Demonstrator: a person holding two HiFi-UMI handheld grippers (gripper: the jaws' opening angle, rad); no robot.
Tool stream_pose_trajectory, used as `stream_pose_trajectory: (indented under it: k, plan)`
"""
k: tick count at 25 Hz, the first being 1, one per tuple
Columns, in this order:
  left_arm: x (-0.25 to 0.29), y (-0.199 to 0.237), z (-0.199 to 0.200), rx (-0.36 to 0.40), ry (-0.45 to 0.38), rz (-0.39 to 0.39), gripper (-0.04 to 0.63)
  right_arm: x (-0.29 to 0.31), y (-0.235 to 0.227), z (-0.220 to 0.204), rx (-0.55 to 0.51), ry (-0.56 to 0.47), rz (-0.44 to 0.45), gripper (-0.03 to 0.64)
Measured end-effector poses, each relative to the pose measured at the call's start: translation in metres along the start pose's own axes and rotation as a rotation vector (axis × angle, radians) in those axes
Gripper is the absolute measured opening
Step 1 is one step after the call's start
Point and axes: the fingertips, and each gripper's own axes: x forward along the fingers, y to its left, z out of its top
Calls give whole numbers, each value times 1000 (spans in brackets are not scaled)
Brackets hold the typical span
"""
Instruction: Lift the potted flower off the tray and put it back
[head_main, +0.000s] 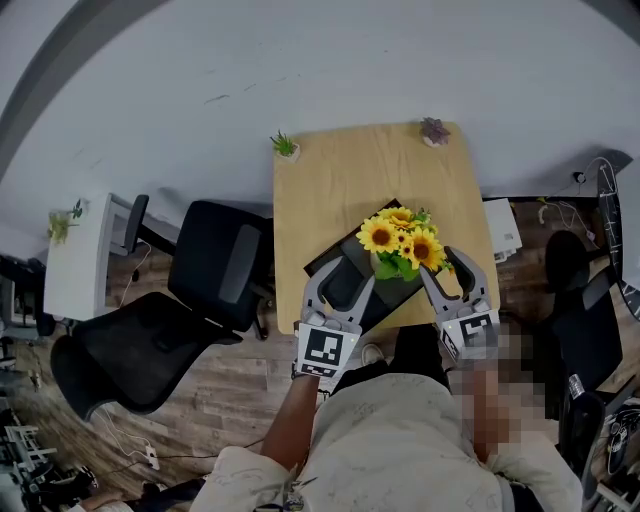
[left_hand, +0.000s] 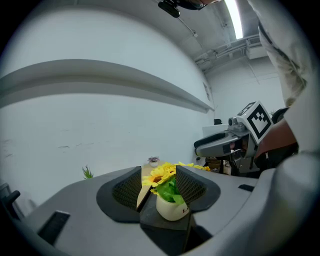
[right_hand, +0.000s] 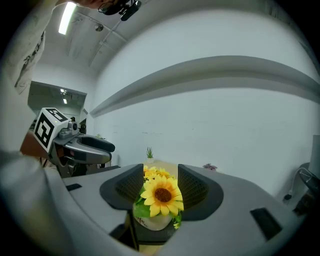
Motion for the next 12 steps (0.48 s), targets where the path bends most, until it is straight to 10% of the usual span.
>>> stream_pose_trajectory:
  k: [12]
  plan:
    - [0, -24, -58, 6, 132, -44, 207, -7, 15, -59, 12, 132, 33, 224]
